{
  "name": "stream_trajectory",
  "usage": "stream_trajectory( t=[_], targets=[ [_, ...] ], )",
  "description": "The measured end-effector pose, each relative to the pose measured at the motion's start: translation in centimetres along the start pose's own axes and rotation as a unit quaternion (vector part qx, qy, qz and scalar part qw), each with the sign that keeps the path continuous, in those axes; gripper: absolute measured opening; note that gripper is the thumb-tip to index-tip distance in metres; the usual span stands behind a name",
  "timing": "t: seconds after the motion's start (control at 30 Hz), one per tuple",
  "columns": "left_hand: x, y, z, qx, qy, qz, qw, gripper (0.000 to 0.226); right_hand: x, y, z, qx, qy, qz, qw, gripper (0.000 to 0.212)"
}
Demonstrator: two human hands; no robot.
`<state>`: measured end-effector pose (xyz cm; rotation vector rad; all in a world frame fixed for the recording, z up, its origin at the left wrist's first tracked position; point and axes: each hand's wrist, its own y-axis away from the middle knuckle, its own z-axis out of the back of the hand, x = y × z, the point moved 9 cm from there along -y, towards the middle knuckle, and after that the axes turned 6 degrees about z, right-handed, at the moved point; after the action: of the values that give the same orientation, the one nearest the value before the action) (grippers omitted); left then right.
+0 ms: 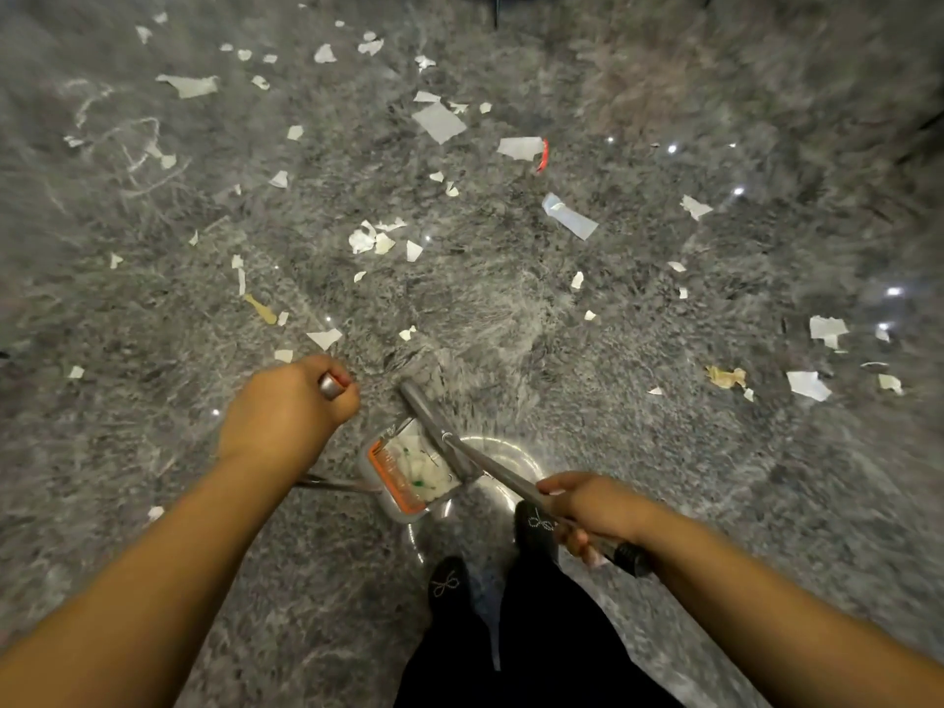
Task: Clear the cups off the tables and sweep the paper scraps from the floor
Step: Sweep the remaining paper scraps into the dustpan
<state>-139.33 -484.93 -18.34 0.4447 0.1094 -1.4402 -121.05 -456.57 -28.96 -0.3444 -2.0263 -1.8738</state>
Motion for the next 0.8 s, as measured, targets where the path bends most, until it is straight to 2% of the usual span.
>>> stream_trajectory(
  t=[0.23,0.37,0.53,0.8],
  targets=[
    [-7.6,0.5,0.7,0.023,-0.025,-0.128,0.991,0.012,-2.2,4.1,3.7,-0.092,-0.108,0.045,0.989,0.028],
    [-12.8,0.8,-0.2,0.033,-0.030,-0.170,0.984,0.009,-3.3,6.1,7.0,-0.135,-0.171,0.066,0.974,0.030],
    [-20.7,1.1,-2.6,0.052,-0.045,-0.229,0.971,0.009,-5.7,8.4,13.3,-0.180,-0.245,0.081,0.949,0.028],
    [-35.2,2.0,-8.6,0.023,-0.071,-0.320,0.944,0.014,-9.3,10.6,26.4,-0.252,-0.280,0.096,0.921,0.029]
  ],
)
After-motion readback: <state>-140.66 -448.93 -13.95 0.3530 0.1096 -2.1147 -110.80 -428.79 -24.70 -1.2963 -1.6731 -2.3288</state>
